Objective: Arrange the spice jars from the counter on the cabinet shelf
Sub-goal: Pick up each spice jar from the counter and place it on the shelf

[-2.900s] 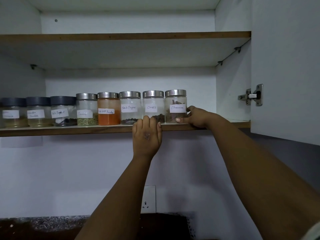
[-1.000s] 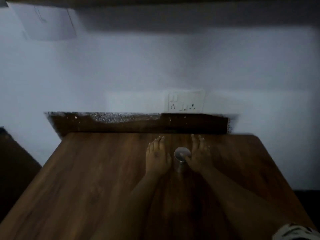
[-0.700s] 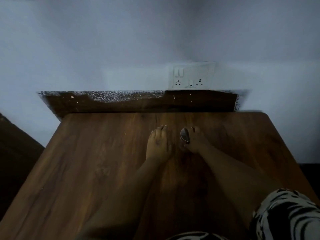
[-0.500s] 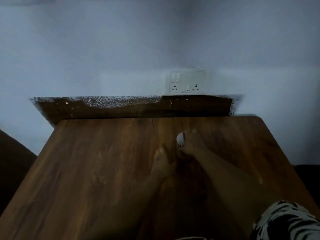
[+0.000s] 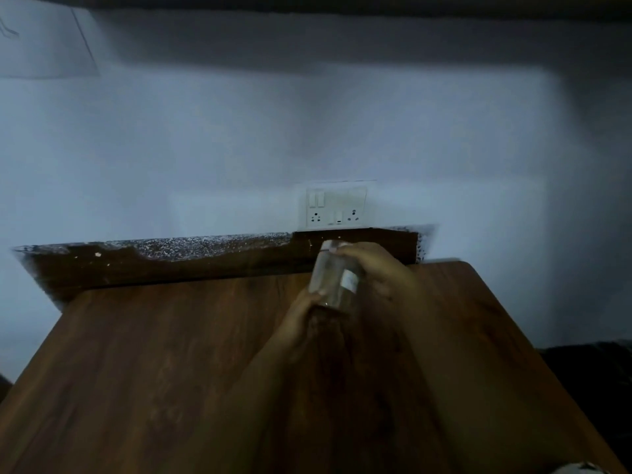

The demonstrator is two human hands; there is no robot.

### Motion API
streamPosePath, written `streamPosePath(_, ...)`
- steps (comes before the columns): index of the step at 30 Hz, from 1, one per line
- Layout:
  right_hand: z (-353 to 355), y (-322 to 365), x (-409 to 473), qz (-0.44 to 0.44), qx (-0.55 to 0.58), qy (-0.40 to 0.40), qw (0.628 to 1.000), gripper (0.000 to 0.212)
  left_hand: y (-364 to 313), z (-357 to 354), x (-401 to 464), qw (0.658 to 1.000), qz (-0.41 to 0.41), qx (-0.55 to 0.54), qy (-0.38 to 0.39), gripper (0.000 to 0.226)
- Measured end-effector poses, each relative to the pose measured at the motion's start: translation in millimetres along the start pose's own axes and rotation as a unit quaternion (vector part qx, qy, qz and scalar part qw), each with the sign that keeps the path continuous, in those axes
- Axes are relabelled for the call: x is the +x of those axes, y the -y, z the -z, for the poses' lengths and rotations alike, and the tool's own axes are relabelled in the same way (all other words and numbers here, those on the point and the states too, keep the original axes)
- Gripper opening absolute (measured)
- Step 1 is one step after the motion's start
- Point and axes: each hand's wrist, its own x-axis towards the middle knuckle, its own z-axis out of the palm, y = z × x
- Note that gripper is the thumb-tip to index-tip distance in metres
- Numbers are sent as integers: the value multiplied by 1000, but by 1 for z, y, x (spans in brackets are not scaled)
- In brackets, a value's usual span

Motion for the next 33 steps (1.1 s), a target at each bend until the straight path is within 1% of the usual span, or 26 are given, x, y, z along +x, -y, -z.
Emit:
streamPosePath(1, 4, 3, -3, 3, 45, 17, 999, 30, -5, -1, -2, 1000, 17, -17, 12, 63)
streamPosePath(2, 6, 4, -5, 9, 53, 21, 998, 32, -11, -4, -5, 1000, 16, -2, 11, 66)
streamPosePath(3, 6, 5, -6, 16, 39, 12, 999, 37, -15, -7, -6, 999, -5, 48, -1, 70)
streamPosePath(4, 5, 5, -8, 24, 11, -3, 1000, 43, -18, -10, -7, 992, -42, 119, -20, 77)
streamPosePath(5, 2, 5, -10, 33, -14, -20, 999, 48, -21, -14, -9, 979, -82, 186, -32, 85)
streamPosePath(6, -2, 6, -14, 40, -25, -33, 998, 50, -23, -17, -11, 968, -107, 225, -38, 91)
streamPosePath(7, -5, 7, -17, 47, -23, -39, 998, 50, -26, -20, -13, 967, -113, 223, -37, 93)
streamPosePath(9, -8, 13, -25, 59, 8, -26, 998, 52, -34, -23, -19, 990, -78, 118, -9, 89)
streamPosePath(11, -6, 21, -32, 60, 49, -5, 997, 56, -44, -23, -24, 998, -30, 9, 53, 85)
streamPosePath(12, -5, 24, -34, 63, 72, 0, 995, 56, -48, -23, -26, 996, -18, -13, 84, 84)
streamPosePath(14, -2, 28, -39, 79, 116, -6, 990, 49, -54, -25, -28, 993, -28, 1, 117, 85)
streamPosePath(17, -1, 34, -47, 98, 145, -15, 984, 42, -60, -30, -29, 991, -53, 19, 123, 85)
streamPosePath(19, 1, 37, -51, 102, 147, 1, 984, 42, -64, -34, -29, 991, -67, 14, 114, 84)
streamPosePath(21, 4, 40, -55, 112, 157, 33, 981, 44, -65, -36, -28, 992, -86, 4, 95, 83)
streamPosePath(23, 11, 42, -59, 123, 169, 44, 977, 44, -69, -38, -28, 992, -105, -5, 71, 82)
streamPosePath(25, 20, 39, -64, 117, 166, 64, 977, 53, -73, -40, -28, 991, -125, -12, 50, 88)
streamPosePath(27, 28, 36, -69, 111, 134, 116, 978, 63, -78, -40, -29, 989, -142, -25, 40, 93)
streamPosePath(29, 30, 33, -73, 118, 103, 159, 975, 75, -80, -41, -31, 987, -151, -27, 44, 92)
streamPosePath(33, 24, 36, -79, 136, 103, 155, 973, 83, -82, -43, -35, 983, -168, -12, 68, 88)
